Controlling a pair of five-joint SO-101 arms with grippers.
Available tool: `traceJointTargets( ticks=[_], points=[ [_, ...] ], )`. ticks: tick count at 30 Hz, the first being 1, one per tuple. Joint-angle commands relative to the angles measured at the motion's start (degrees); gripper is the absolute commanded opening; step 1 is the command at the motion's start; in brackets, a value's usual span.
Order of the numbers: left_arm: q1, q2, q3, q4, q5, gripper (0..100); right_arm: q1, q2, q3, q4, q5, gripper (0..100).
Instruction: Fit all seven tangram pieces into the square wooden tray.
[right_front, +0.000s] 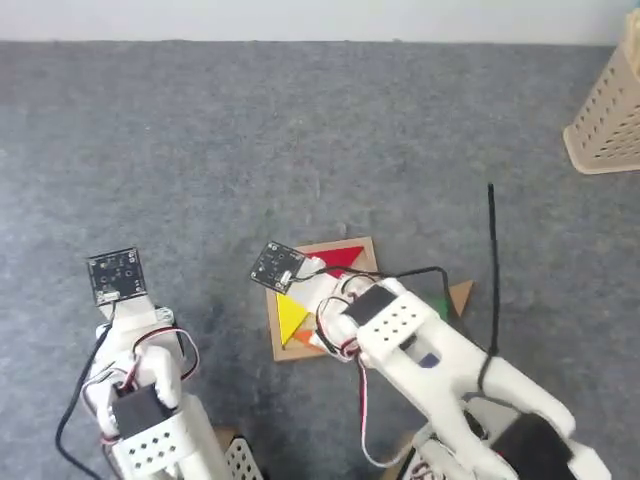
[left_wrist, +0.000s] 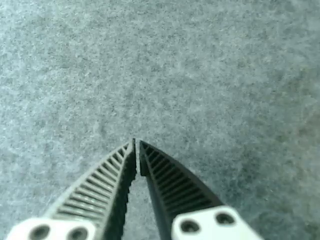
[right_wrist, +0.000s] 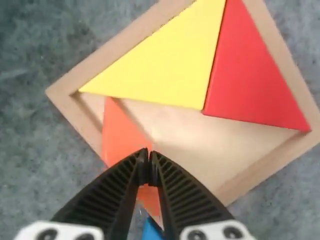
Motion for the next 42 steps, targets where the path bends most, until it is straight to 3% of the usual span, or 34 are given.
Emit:
traceJointTargets(
  ticks=[1,14,24,42],
  points=[
    [0.2,-0.4,-0.5,0.4,0.9,1,-0.7,-6.3,1.3,1.9,0.8,0.7],
    [0.2,-0.4,-0.5,0.4,0.9,1,0.0,0.2,2.1,-4.1,0.5,0.7],
    [0.2,-0.4,-0.5,0.4,0.9,1,9.3,-9.2,3.3,-4.3,-5.1,0.7],
    [0.2,-0.4,-0.5,0.4,0.9,1,9.6,-8.7,4.0,-4.4,-4.9,0.7]
  ],
)
